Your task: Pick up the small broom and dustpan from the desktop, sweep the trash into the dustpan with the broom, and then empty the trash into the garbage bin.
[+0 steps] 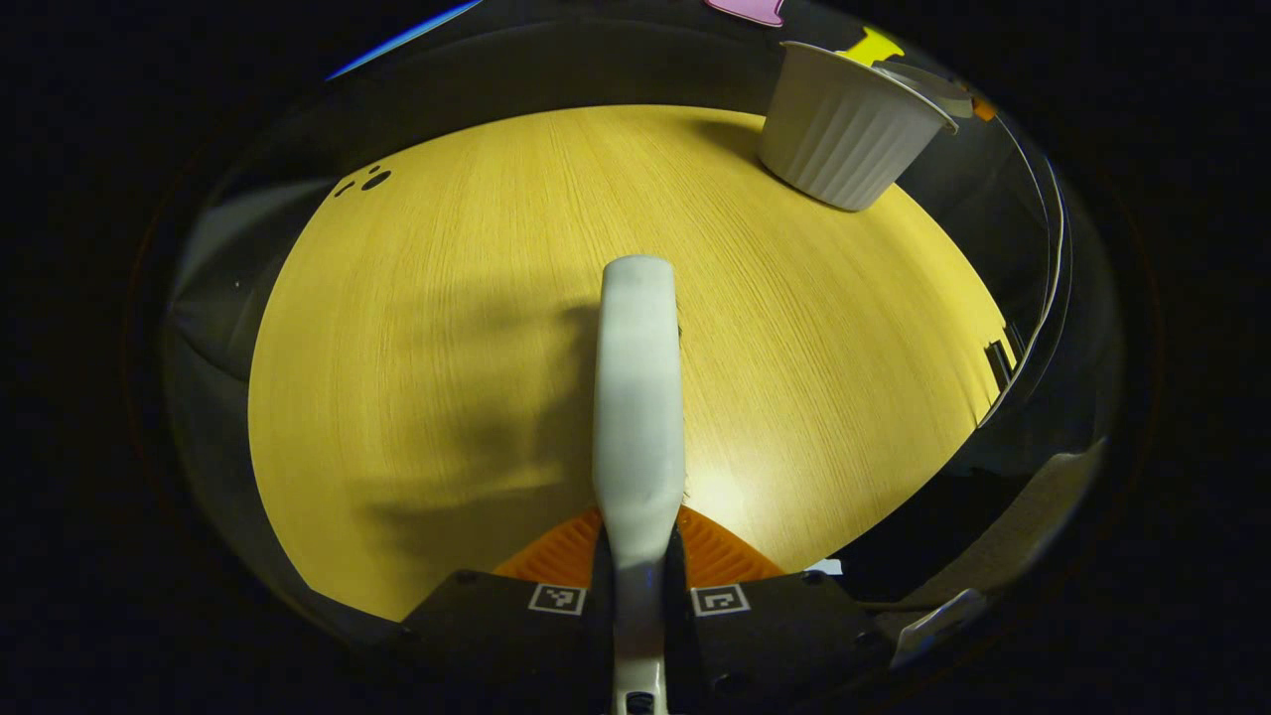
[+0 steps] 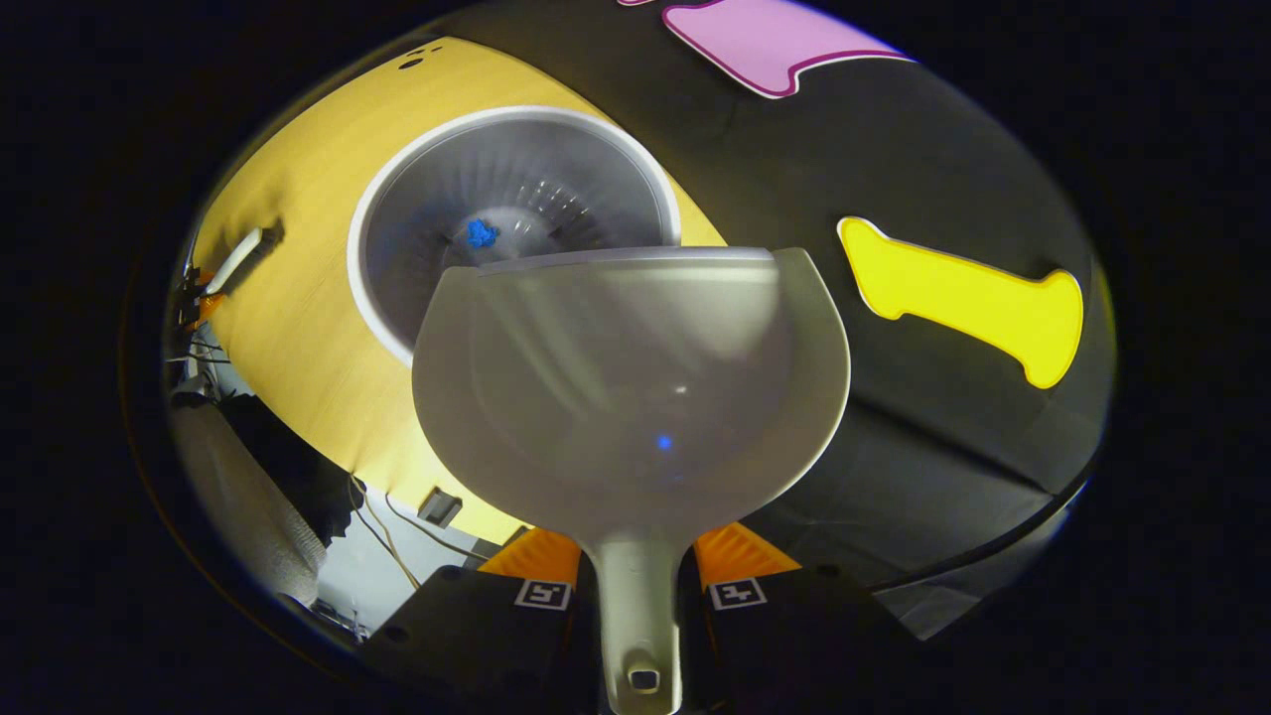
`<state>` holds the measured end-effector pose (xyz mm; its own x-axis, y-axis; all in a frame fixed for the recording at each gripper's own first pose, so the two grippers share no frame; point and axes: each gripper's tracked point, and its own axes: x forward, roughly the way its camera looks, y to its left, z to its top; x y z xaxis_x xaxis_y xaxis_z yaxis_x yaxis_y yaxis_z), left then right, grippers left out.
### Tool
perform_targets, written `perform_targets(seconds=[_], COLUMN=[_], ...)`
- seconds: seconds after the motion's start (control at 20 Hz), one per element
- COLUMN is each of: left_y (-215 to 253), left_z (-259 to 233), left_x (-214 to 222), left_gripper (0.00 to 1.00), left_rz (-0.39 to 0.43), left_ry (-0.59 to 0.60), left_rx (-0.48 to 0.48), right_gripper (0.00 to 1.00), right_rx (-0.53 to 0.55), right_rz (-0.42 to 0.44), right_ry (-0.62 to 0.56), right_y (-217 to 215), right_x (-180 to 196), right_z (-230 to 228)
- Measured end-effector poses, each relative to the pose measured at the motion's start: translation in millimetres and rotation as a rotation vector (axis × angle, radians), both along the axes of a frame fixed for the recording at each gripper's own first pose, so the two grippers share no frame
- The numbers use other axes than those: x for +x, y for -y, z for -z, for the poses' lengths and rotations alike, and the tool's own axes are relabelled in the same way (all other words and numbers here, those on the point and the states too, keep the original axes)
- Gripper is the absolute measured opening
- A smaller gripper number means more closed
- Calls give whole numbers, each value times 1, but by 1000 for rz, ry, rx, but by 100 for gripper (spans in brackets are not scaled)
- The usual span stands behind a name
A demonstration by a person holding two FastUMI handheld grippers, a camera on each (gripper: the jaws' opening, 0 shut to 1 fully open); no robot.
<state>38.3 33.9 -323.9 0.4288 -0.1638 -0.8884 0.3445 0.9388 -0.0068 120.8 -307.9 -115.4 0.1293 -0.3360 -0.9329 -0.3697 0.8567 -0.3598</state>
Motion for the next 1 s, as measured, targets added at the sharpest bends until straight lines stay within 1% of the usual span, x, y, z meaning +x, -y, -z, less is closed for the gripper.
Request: perform_targets(seconds=[0.05,0.1,0.15,0.25,0.4,0.45,0.5,0.55,0.6,0.7,0.85,1.0], left_y=[-1,-2,-3,-1,0,1,1,1,0,-1,-3,-5], left_z=[-1,-1,-3,-3,-4,-6,-7,-8,-9,-11,-12,-12], left_x=[0,1,2,2,4,7,7,8,9,9,9,9], left_gripper=[24,24,24,24,24,24,24,24,24,24,24,24], left_rz=[-6,-10,-14,-13,-7,-5,-6,-5,-6,-6,-10,-9], left_ry=[2,4,6,5,8,11,11,14,14,17,15,15], left_rx=[-4,-4,-2,2,12,11,14,18,22,30,42,50], right_gripper=[35,32,36,35,35,35,35,32,35,35,35,35], right_rx=[19,53,115,213,315,377,420,455,471,503,568,609], right_rz=[15,35,75,134,169,189,196,199,203,203,185,169], right_ry=[34,80,155,258,406,461,478,491,498,501,482,436], right_y=[1,1,-2,-11,-23,-35,-46,-58,-66,-86,-132,-175], right_x=[2,2,0,-3,-27,-49,-65,-80,-92,-115,-148,-177], right_z=[-1,-6,-14,-24,-43,-53,-56,-52,-47,-36,-13,16])
